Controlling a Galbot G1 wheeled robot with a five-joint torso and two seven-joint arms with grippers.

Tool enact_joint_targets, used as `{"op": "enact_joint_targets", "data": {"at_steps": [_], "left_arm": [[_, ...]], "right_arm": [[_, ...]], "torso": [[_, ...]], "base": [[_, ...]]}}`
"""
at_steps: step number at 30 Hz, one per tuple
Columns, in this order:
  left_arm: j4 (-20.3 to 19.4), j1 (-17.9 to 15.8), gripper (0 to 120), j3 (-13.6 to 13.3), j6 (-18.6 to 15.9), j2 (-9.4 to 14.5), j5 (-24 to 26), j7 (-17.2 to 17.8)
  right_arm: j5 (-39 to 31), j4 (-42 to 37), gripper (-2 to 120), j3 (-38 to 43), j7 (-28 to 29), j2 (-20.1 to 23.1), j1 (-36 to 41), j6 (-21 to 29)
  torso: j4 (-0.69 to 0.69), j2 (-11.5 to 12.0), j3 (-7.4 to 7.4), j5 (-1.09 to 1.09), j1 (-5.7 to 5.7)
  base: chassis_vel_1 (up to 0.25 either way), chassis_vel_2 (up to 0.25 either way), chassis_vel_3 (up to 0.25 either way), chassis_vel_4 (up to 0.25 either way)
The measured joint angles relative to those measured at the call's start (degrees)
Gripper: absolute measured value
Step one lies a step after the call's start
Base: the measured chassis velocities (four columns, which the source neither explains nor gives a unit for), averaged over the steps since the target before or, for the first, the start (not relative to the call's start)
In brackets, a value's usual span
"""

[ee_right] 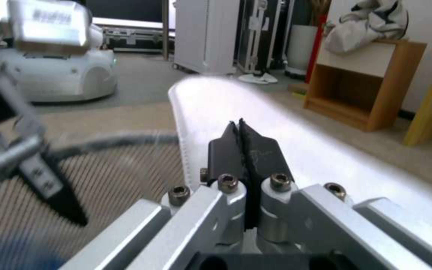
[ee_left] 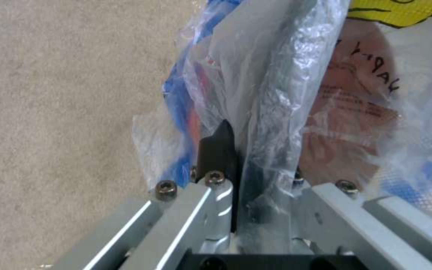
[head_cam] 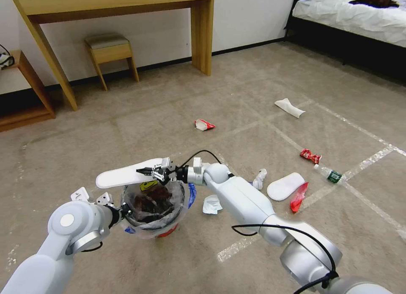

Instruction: Pick up the trash bin and place the garbage on the floor into it.

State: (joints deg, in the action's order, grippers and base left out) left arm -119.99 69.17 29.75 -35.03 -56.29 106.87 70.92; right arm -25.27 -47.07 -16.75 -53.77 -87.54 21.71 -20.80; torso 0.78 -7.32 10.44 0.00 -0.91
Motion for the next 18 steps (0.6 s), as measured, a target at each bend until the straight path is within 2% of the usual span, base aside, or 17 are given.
{"op": "enact_joint_targets", "data": {"at_steps": [8,18], "left_arm": [[0.0,0.4,4,0.2,0.0,0.0,-0.1,0.1],[0.8,0.2,4,0.2,0.0,-0.1,-0.7,0.1]], "right_arm": [[1.2,-0.7,0,0.6,0.0,0.5,3.3,-0.6],[-0.2,-3.0,0,0.5,0.4,2.2,2.6,-0.3]], "torso": [[0.0,0.0,0.0,0.0,0.0],[0.0,0.0,0.0,0.01,0.0]], "base": [[0.0,0.0,0.0,0.0],[0.0,0.0,0.0,0.0]]}}
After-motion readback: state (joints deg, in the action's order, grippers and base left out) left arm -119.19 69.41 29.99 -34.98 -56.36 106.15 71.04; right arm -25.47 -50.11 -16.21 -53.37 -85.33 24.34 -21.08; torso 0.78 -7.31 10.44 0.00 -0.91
